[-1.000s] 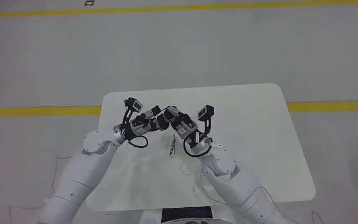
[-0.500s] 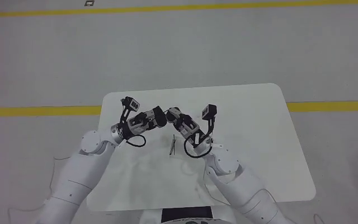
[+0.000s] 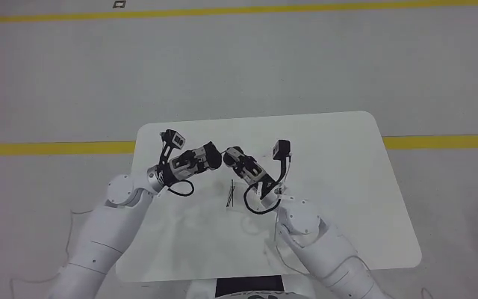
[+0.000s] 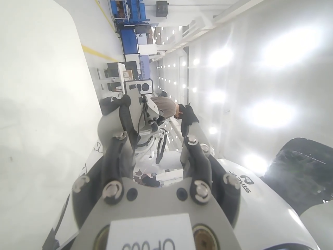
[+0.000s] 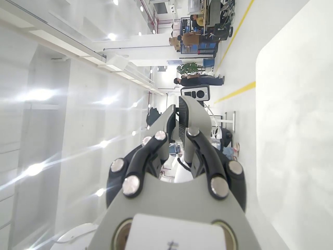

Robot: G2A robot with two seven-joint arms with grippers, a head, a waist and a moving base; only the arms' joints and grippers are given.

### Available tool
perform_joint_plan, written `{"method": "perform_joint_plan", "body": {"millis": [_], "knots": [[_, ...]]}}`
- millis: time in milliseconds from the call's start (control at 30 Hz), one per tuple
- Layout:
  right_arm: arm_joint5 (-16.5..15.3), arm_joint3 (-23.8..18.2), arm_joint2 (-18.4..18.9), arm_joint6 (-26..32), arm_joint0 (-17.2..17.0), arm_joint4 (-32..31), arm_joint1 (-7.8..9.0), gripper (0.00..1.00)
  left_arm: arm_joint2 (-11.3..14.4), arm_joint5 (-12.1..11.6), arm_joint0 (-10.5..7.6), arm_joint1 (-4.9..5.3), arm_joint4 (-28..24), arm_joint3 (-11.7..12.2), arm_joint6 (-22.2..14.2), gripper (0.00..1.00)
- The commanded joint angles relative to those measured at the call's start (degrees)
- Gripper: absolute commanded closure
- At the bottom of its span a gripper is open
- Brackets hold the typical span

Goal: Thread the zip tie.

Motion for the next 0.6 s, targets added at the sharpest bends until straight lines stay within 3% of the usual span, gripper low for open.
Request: {"method": "perform_joint_plan", "body": {"millis": [0,567], "knots": [[0.4,0.1,0.1,-0.6,0.0,-0.8,-0.03,1.0,0.0,0.0,0.02,-0.01,0.1,0.0,0.0,0.6],[1.0,0.5,-0.3,0.0,-0.1,-5.4,-0.23,1.0,0.3,0.1,-0.24,-0.08,0.7,0.3,0.3,0.62]]}}
